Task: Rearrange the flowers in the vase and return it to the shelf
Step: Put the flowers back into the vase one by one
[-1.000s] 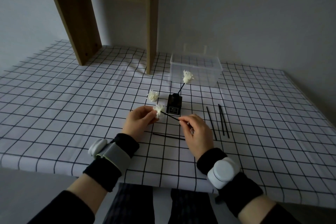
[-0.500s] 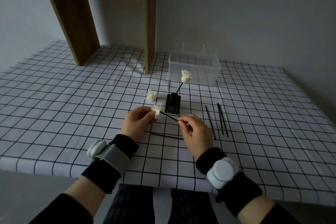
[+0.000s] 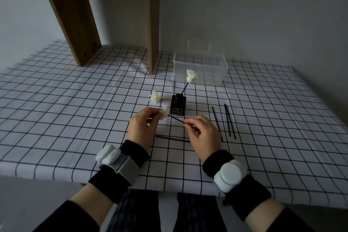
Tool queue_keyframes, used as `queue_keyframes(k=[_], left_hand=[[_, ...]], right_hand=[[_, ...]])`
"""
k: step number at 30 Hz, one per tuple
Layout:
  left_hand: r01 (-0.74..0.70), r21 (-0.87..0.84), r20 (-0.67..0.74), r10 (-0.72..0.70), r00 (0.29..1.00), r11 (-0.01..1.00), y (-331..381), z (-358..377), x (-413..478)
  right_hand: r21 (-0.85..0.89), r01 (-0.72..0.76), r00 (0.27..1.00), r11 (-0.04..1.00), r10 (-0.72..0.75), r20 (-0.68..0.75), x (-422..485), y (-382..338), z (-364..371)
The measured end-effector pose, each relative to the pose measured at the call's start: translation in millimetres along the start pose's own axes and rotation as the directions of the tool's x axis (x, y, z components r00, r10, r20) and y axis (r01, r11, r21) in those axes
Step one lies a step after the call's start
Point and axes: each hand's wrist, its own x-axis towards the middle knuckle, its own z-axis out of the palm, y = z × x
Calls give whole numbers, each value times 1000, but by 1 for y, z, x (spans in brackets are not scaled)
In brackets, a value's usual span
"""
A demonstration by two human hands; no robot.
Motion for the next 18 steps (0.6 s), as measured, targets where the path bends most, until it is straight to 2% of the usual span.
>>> queue_keyframes(k=[9,18], left_hand=[[-53,20,-9,53,999,998,0,0,0],[-89,-22,0,89,996,996,2,-1,1]], right_hand=[[24,-7,999,1000,7,-35,0,0,-2],[-5,-33,999,999,34,16,0,-3,-1]])
